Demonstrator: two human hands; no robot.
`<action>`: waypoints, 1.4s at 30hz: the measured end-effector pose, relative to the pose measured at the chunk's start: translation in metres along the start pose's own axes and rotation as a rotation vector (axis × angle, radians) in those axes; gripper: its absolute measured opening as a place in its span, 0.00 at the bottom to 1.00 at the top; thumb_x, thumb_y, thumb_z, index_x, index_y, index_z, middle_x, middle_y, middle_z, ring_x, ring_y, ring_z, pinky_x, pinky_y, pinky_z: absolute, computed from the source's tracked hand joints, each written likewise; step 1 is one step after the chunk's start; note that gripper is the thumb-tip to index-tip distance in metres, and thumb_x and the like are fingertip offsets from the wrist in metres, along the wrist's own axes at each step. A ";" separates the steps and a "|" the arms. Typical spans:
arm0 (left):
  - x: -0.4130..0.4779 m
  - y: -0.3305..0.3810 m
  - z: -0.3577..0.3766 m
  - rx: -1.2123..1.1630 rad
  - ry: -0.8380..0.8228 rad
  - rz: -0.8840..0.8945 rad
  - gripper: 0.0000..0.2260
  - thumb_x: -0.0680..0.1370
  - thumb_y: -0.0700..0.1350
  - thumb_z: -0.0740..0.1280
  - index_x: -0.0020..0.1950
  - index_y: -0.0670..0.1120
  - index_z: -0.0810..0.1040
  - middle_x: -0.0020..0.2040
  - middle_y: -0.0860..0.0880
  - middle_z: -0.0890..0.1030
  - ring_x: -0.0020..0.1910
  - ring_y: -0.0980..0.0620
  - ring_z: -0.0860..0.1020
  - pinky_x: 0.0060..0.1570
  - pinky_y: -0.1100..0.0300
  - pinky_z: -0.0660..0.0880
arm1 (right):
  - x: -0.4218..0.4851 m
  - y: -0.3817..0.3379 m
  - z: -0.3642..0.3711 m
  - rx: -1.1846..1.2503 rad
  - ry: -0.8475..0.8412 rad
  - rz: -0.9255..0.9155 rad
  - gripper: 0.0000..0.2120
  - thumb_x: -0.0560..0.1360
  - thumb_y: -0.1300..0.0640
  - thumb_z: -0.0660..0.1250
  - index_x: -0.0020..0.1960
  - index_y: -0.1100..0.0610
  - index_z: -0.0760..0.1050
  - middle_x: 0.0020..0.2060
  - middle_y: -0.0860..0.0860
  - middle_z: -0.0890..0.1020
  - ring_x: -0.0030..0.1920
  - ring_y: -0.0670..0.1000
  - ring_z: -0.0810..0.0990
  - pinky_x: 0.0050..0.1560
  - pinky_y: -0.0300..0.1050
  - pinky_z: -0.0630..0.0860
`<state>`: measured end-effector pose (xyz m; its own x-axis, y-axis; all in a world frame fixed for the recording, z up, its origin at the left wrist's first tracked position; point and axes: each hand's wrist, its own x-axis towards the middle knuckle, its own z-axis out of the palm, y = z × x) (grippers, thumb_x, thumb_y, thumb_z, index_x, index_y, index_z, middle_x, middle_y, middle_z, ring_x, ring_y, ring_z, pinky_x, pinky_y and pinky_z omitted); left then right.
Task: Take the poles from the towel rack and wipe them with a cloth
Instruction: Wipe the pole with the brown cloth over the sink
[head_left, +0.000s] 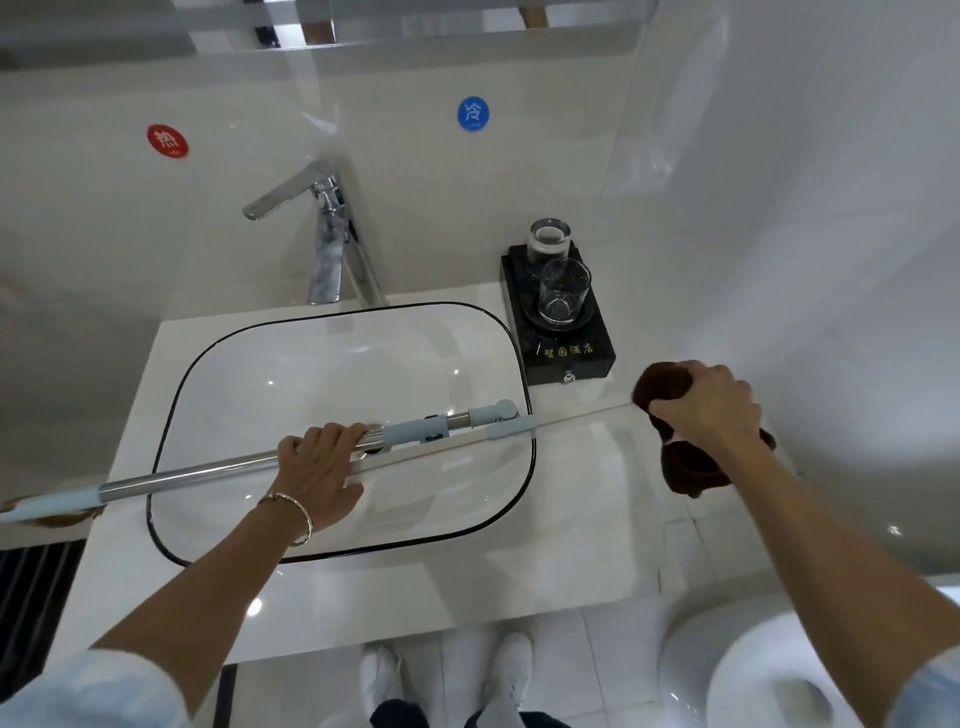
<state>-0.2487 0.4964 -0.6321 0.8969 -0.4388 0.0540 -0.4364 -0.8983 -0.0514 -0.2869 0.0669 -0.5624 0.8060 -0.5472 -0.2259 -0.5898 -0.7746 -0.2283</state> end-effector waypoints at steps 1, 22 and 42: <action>0.000 0.000 0.000 0.005 -0.002 -0.002 0.30 0.55 0.50 0.65 0.57 0.49 0.68 0.41 0.49 0.76 0.35 0.45 0.76 0.38 0.52 0.70 | 0.001 -0.001 -0.002 -0.009 -0.018 0.012 0.28 0.67 0.47 0.70 0.65 0.51 0.72 0.53 0.56 0.75 0.57 0.62 0.73 0.57 0.56 0.73; -0.003 -0.006 -0.009 -0.062 -0.221 0.021 0.39 0.63 0.72 0.49 0.70 0.54 0.55 0.59 0.50 0.73 0.56 0.46 0.74 0.55 0.49 0.66 | -0.110 -0.203 0.080 -0.101 -0.167 -0.583 0.28 0.69 0.36 0.64 0.65 0.49 0.70 0.58 0.52 0.77 0.61 0.56 0.69 0.60 0.56 0.63; -0.018 -0.088 -0.049 -0.184 -0.406 -0.005 0.17 0.79 0.63 0.50 0.47 0.52 0.67 0.42 0.52 0.76 0.48 0.49 0.77 0.41 0.57 0.64 | -0.125 -0.221 0.032 0.328 -0.331 -0.253 0.21 0.63 0.47 0.70 0.56 0.45 0.75 0.47 0.47 0.81 0.50 0.51 0.79 0.55 0.48 0.76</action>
<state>-0.2303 0.5822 -0.5799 0.8382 -0.4232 -0.3441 -0.4045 -0.9055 0.1283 -0.2591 0.3166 -0.5144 0.8973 -0.1854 -0.4005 -0.4066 -0.7003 -0.5868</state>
